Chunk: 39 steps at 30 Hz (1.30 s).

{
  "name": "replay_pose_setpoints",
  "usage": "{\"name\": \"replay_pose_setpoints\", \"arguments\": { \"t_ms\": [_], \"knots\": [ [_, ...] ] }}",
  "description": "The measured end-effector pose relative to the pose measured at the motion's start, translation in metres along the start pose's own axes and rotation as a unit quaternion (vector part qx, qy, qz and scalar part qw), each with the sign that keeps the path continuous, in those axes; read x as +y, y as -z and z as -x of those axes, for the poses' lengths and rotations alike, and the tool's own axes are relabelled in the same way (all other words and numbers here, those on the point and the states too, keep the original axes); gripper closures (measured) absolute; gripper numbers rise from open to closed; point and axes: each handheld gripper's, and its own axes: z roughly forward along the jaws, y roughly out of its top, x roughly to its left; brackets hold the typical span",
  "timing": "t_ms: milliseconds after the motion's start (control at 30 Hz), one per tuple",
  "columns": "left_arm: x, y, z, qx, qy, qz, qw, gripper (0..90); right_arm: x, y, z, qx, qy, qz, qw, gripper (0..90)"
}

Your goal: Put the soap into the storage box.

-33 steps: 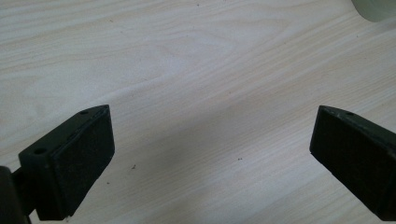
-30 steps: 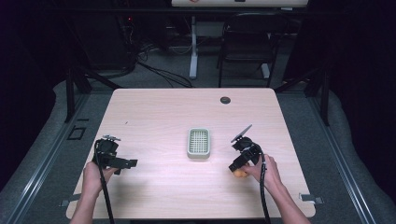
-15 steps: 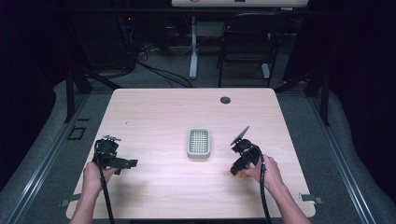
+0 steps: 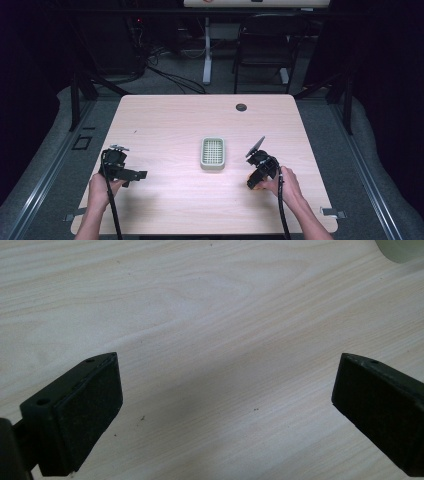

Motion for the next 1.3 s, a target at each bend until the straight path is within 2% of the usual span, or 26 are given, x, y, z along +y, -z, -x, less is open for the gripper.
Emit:
{"name": "replay_pose_setpoints", "arguments": {
  "t_ms": [33,67,100,300,333,367,400,433,467,533,667,900,967,1033,1067,1267,1300],
  "knots": [
    [0.000,0.000,0.000,0.000,0.000,-0.001,1.0000,0.0,0.002,0.005,0.003,-0.002,0.019,-0.024,0.9995,24.4],
    [0.000,0.000,0.000,0.000,0.000,-0.001,1.0000,0.0,0.002,0.005,0.003,-0.002,0.019,-0.024,0.9995,24.4],
    [0.000,0.000,0.000,0.000,0.000,0.000,1.0000,0.0,0.001,0.006,0.002,0.006,0.006,-0.006,0.9999,24.4],
    [0.000,0.000,0.000,0.001,0.001,0.001,1.0000,0.0,0.002,0.011,0.003,0.015,0.005,0.004,0.9999,24.4],
    [0.000,0.000,0.000,0.001,0.001,0.001,1.0000,0.0,0.000,0.009,0.002,0.017,-0.009,0.024,0.9995,24.3],
    [0.000,0.000,0.000,0.001,0.001,0.001,1.0000,0.0,0.000,0.009,0.002,0.017,-0.009,0.024,0.9995,24.3],
    [0.000,0.000,0.000,0.001,0.000,0.001,1.0000,0.0,0.002,0.015,0.003,0.017,0.009,0.007,0.9998,24.3],
    [0.000,0.000,0.000,0.001,0.000,0.000,1.0000,0.0,0.002,0.015,0.003,0.017,0.009,0.007,0.9998,24.3],
    [0.000,0.000,0.000,0.000,0.000,0.001,1.0000,0.0,0.002,0.016,0.002,0.019,0.003,0.019,0.9996,24.3],
    [-0.001,0.001,0.000,0.001,0.001,0.002,1.0000,0.0,0.003,0.020,0.004,0.017,0.017,0.006,0.9997,24.3],
    [-0.001,0.001,-0.001,0.001,0.001,0.002,1.0000,0.0,0.001,0.022,0.005,0.019,0.006,0.022,0.9995,24.3],
    [-0.001,0.001,-0.001,0.001,-0.001,0.003,1.0000,0.0,0.003,0.027,0.008,0.017,0.002,0.026,0.9995,24.4],
    [-0.001,0.001,-0.001,0.000,-0.002,0.003,1.0000,0.0,0.006,0.028,0.009,0.021,0.007,0.024,0.9995,24.3],
    [-0.001,0.001,-0.001,0.000,-0.002,0.003,1.0000,0.0,0.009,0.029,0.010,0.014,0.021,0.010,0.9996,24.4],
    [-0.001,0.001,0.000,0.001,-0.002,0.004,1.0000,0.0,0.008,0.027,0.008,0.018,0.007,0.025,0.9995,24.4],
    [-0.001,0.001,0.000,-0.001,-0.004,0.005,1.0000,0.0,0.017,0.030,0.004,0.017,0.011,0.027,0.9994,24.3],
    [-0.001,0.001,0.000,-0.001,-0.004,0.006,1.0000,0.0,0.022,0.031,0.002,0.019,0.013,0.037,0.9991,24.4]
  ]
}}
